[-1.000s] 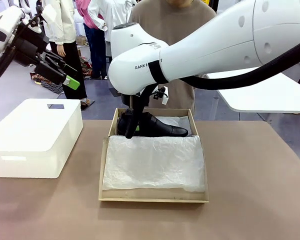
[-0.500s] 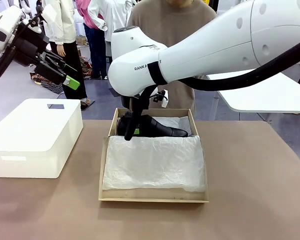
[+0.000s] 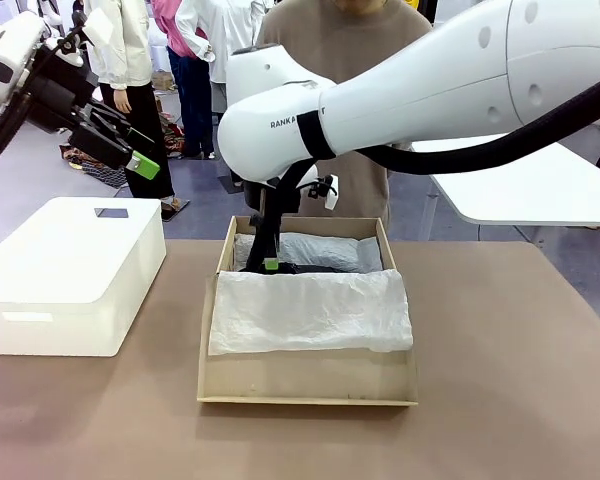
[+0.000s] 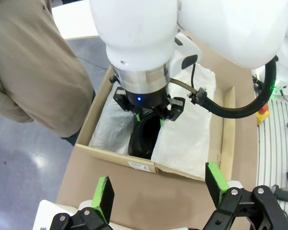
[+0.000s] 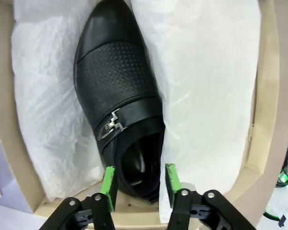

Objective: Pack the shoes into the box.
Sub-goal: Place the other shoe of the Shoes into the Shoes Box, then close the Shoes Box.

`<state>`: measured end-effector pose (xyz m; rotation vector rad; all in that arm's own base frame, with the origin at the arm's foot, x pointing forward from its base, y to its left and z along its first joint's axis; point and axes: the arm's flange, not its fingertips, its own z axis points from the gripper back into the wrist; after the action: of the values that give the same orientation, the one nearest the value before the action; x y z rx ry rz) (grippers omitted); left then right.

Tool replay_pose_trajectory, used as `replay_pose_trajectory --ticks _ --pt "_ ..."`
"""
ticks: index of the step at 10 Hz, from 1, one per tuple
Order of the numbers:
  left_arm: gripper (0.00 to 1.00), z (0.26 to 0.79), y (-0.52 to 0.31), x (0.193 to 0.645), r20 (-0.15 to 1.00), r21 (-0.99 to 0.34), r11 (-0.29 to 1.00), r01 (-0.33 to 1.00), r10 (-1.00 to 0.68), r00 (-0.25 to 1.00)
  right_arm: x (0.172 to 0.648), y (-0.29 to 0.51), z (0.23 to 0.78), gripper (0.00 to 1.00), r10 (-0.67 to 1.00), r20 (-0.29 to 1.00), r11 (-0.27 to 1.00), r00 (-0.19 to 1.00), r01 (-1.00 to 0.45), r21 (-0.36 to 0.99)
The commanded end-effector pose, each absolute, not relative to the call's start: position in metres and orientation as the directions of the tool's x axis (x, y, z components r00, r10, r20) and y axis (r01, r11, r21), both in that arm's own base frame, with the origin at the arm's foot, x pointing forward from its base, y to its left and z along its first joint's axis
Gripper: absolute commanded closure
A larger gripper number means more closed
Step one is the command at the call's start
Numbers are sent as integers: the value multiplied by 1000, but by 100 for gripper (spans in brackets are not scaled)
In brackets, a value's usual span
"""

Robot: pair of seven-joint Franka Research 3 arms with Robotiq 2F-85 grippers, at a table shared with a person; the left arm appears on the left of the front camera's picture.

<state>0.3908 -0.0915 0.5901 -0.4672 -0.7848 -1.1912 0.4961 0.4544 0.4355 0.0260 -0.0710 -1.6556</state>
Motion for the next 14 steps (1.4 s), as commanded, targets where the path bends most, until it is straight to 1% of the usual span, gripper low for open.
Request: replay_pose_trajectory --ticks 1,5,6,7,11,12,13,14 --pt "0 590 -91 392 765 86 307 948 -630 135 502 452 455 0 -995 22 -94 -96 993 68" --pt "0 590 -91 392 765 86 307 948 -630 135 504 453 474 0 -995 29 -91 -93 995 50" --pt "0 590 -91 392 765 86 307 948 -630 135 502 453 477 0 -994 47 -92 -96 993 79" --pt "0 590 -91 392 765 86 307 948 -630 135 504 453 470 0 -995 21 -99 -101 992 73" --pt "0 590 -91 392 765 86 307 948 -630 135 503 453 471 0 -995 28 -98 -100 993 68" --pt "0 590 -91 392 765 86 307 948 -630 135 501 445 483 0 -997 13 -68 -70 995 76" --pt "0 590 -91 392 765 86 307 948 -630 135 499 431 498 0 -1000 6 -7 -7 996 87" --pt "0 590 -91 392 765 86 307 948 -630 135 496 416 515 0 -996 -3 85 86 991 100"
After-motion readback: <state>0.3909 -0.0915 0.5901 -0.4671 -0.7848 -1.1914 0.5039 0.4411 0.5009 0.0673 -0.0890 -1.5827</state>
